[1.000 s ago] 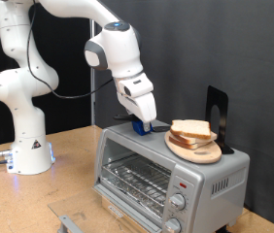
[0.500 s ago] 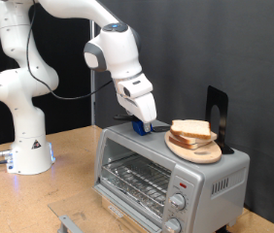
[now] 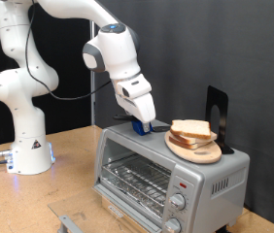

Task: Make a piece of toast with the oven

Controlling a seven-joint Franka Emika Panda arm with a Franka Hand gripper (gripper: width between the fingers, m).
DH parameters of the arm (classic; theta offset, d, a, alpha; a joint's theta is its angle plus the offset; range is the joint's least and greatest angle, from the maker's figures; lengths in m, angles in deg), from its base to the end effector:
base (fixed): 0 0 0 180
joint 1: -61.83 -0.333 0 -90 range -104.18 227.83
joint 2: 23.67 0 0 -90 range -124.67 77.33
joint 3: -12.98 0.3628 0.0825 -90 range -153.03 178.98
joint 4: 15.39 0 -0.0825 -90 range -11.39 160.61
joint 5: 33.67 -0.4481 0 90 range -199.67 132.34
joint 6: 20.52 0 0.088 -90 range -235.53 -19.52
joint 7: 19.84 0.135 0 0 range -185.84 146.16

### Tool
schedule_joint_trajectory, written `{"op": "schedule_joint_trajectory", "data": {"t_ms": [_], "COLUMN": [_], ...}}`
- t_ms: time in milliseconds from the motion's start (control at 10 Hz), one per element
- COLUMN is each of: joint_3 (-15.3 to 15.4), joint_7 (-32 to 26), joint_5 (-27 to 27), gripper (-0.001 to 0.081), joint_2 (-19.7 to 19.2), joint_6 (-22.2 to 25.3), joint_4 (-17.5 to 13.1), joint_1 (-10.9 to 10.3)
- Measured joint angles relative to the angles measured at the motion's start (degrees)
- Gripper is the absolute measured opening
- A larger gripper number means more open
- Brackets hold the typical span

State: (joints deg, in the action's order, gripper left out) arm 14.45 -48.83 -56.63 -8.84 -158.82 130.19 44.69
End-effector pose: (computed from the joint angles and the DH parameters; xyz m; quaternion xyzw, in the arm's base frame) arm 0.4581 0.1639 0.3539 -0.9515 -0.2669 -0.0773 0.1322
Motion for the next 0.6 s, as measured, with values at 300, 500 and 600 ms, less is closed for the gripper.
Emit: {"op": "schedule_joint_trajectory", "data": {"t_ms": [300, 500, 600], "joint_3": [0.00, 0.00, 0.00], "joint_7": [0.00, 0.02, 0.03], "joint_5": [-0.06, -0.08, -0.08], "gripper": [0.0803, 0.0466, 0.0466], "joint_2": [0.01, 0.01, 0.01], "joint_6": [0.00, 0.01, 0.01], "joint_4": [0.01, 0.01, 0.02], "joint_1": [0.00, 0.00, 0.00]}}
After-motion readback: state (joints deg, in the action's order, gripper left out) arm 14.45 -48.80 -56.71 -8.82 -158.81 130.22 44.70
